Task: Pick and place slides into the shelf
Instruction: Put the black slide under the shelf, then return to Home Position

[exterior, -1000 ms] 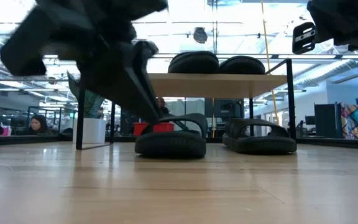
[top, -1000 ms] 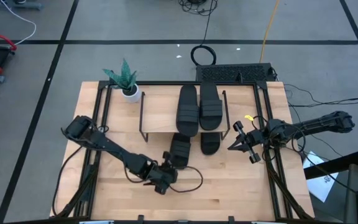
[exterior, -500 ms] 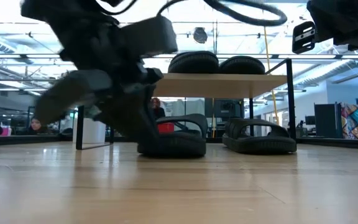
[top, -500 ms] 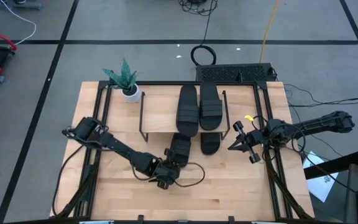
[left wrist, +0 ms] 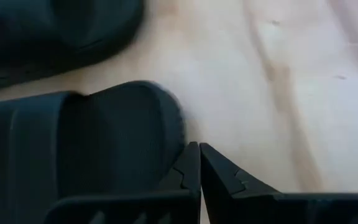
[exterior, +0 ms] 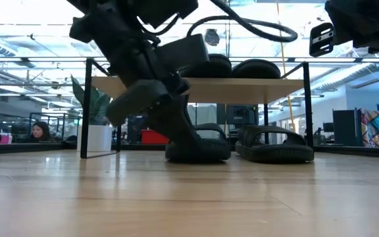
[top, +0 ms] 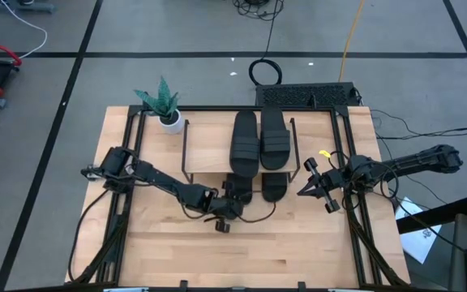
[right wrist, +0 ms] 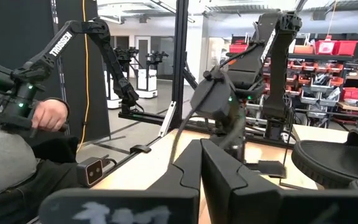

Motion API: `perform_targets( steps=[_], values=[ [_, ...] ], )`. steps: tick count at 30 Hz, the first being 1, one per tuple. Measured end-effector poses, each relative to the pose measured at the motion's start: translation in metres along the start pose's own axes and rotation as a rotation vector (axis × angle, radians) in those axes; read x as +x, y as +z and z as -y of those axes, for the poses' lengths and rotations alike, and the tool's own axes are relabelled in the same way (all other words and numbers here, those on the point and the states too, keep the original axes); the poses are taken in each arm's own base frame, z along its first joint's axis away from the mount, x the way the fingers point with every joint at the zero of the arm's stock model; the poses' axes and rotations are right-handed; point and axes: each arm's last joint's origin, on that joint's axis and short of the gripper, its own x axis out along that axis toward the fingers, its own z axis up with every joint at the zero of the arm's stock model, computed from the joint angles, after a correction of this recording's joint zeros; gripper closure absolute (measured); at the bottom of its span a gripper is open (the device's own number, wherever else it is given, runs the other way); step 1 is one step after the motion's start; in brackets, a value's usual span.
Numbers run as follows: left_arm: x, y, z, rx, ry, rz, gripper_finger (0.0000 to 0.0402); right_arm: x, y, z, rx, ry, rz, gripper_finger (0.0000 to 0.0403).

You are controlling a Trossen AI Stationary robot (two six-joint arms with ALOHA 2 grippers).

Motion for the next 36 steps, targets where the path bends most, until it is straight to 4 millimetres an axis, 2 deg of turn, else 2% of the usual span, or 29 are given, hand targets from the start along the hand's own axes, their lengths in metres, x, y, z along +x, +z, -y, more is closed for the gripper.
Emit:
perform_targets(
  steps=[4,7,10,14,17,20,23,30,33,36],
  values=[
    [-0.007,0.002,0.017,0.112,-0.060,0.022,0.0401,0.000,-0.001,0.000,0.000,0.000,-0.012,0.0403],
    [-0.023,0.007,0.034,0.190,-0.039,0.049,0.0400,0.000,-0.003,0.000,0.017,0.006,-0.034,0.0403],
    [-0.053,0.010,0.046,0.206,0.083,0.057,0.0401,0.000,-0.005,0.000,0.032,0.005,-0.050,0.0403],
    [-0.107,0.010,0.060,0.213,0.208,0.102,0.0401,0.000,-0.005,0.000,0.023,0.002,-0.046,0.0403],
    [-0.140,-0.004,0.060,0.197,0.261,0.162,0.0401,0.000,-0.005,0.000,0.015,-0.004,-0.046,0.0403],
    [-0.159,-0.028,0.051,0.109,0.298,0.228,0.0401,0.000,-0.005,0.000,0.014,-0.005,-0.046,0.0403],
    [-0.165,-0.050,0.044,0.019,0.290,0.347,0.0401,0.000,-0.005,0.000,0.014,-0.005,-0.048,0.0403],
    [-0.156,-0.097,0.035,-0.037,0.108,0.650,0.0401,0.000,-0.005,0.000,0.014,-0.001,-0.048,0.0403],
    [-0.149,-0.112,0.026,-0.123,0.121,0.675,0.0401,0.000,-0.005,0.000,0.004,-0.001,-0.050,0.0403],
    [-0.142,-0.118,0.016,-0.198,0.133,0.657,0.0401,0.000,-0.006,0.000,0.000,0.000,-0.055,0.0403]
  ],
)
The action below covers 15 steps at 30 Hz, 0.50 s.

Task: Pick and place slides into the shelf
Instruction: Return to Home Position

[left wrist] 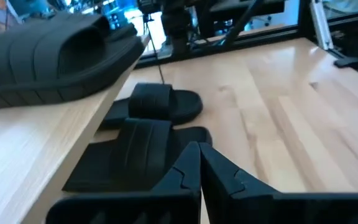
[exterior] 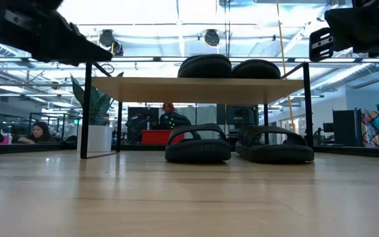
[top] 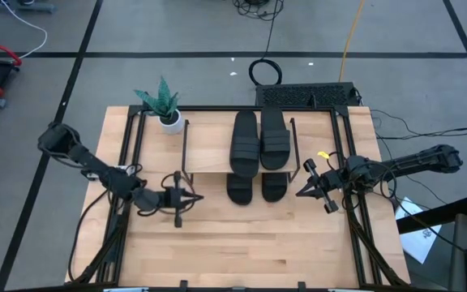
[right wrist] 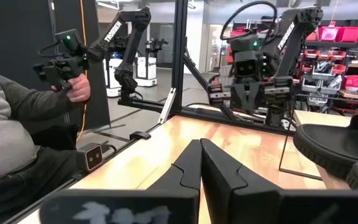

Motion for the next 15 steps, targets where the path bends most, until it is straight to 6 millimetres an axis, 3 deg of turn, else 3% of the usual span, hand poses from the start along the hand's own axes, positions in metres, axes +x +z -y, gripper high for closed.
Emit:
perform_targets(
  steps=[5,12,15],
  values=[
    [0.005,0.002,-0.006,0.055,-0.081,0.022,0.0401,0.001,0.001,0.000,-0.019,-0.001,0.011,0.0403],
    [0.009,0.014,-0.009,0.199,-0.316,0.182,0.0401,0.001,0.006,0.000,-0.094,0.001,0.061,0.0403],
    [0.010,0.025,-0.013,0.272,-0.340,0.241,0.0401,0.001,0.009,0.003,-0.119,-0.020,0.076,0.0403]
  ],
)
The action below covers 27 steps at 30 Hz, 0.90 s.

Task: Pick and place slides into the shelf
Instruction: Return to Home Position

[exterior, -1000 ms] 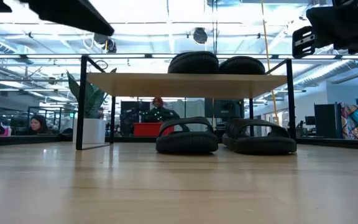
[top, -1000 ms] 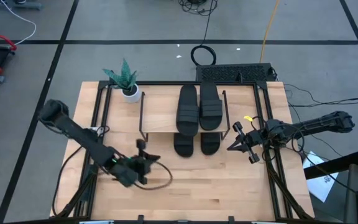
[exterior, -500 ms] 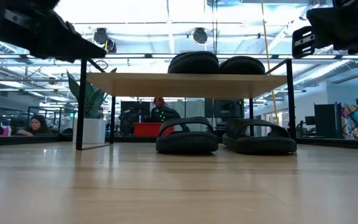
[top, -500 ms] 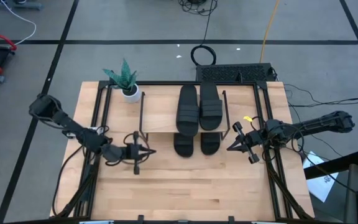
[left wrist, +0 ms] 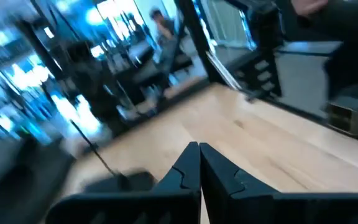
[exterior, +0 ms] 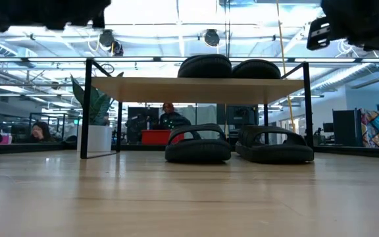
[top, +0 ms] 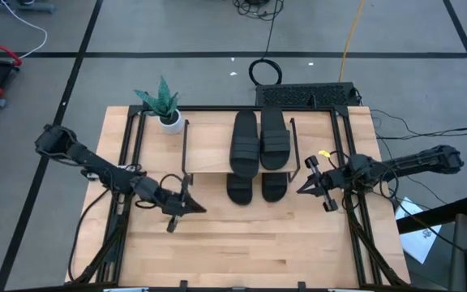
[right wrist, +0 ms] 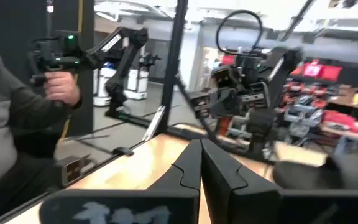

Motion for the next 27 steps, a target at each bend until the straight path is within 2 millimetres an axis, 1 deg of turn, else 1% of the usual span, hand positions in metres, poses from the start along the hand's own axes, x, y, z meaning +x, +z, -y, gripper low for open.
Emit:
perform_targets(
  steps=[3,6,9,12,15,19,23,27],
  values=[
    [-0.001,0.011,-0.020,0.075,0.073,0.003,0.0401,0.002,0.009,0.007,-0.014,-0.040,0.018,0.0403],
    [-0.008,0.023,-0.046,0.119,0.134,-0.027,0.0401,0.004,0.018,0.016,0.011,-0.086,-0.040,0.0403],
    [-0.027,0.037,-0.068,0.165,0.151,-0.024,0.0401,0.004,0.020,0.024,0.045,-0.125,-0.139,0.0403],
    [-0.054,0.049,-0.078,0.196,0.170,0.027,0.0401,0.000,0.019,0.027,0.073,-0.153,-0.188,0.0403],
    [-0.079,0.052,-0.077,0.196,0.211,0.052,0.0401,-0.005,0.023,0.026,0.093,-0.169,-0.164,0.0403],
    [-0.101,0.045,-0.067,0.154,0.256,0.052,0.0401,-0.017,0.031,0.020,0.112,-0.167,-0.124,0.0403],
    [-0.115,0.034,-0.055,0.116,0.309,0.032,0.0401,-0.031,0.035,0.013,0.120,-0.171,-0.109,0.0403],
    [-0.121,0.016,-0.046,0.078,0.329,-0.013,0.0402,-0.042,0.033,0.008,0.110,-0.191,-0.109,0.0403]
  ],
)
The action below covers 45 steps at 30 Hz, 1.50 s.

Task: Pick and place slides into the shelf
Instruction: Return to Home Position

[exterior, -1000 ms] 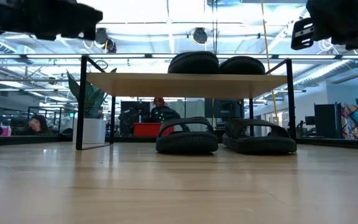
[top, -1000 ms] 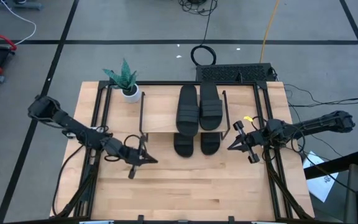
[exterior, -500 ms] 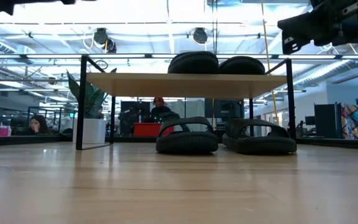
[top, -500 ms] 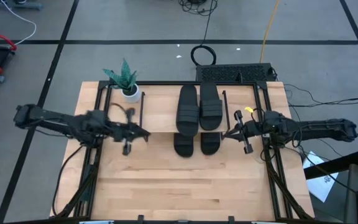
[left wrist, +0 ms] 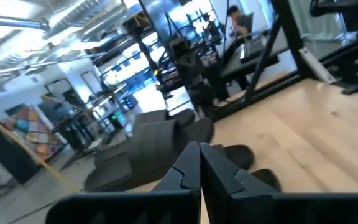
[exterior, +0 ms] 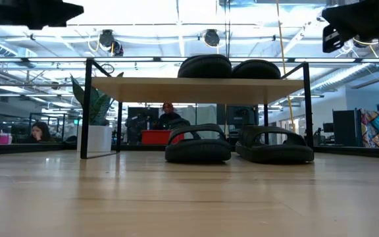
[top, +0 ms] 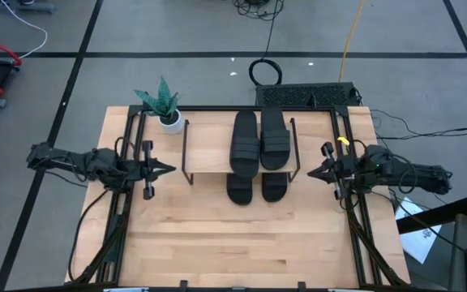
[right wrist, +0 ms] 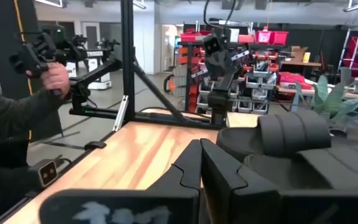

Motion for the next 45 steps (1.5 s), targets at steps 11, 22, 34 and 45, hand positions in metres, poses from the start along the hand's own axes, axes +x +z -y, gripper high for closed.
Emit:
perform_targets(
  steps=[11,22,34,45],
  values=[
    [-0.018,-0.027,0.012,-0.022,-0.034,0.026,0.0402,-0.008,-0.014,-0.001,-0.017,-0.050,-0.043,0.0403],
    [-0.021,-0.049,0.022,-0.101,-0.028,-0.002,0.0402,0.001,-0.037,-0.001,0.042,0.029,0.029,0.0403],
    [-0.019,-0.063,0.029,-0.094,-0.012,-0.052,0.0402,0.001,-0.042,-0.002,0.027,0.056,0.016,0.0403],
    [-0.019,-0.061,0.028,-0.100,0.000,-0.034,0.0401,0.000,-0.029,-0.002,0.014,0.063,0.214,0.0403]
  ],
)
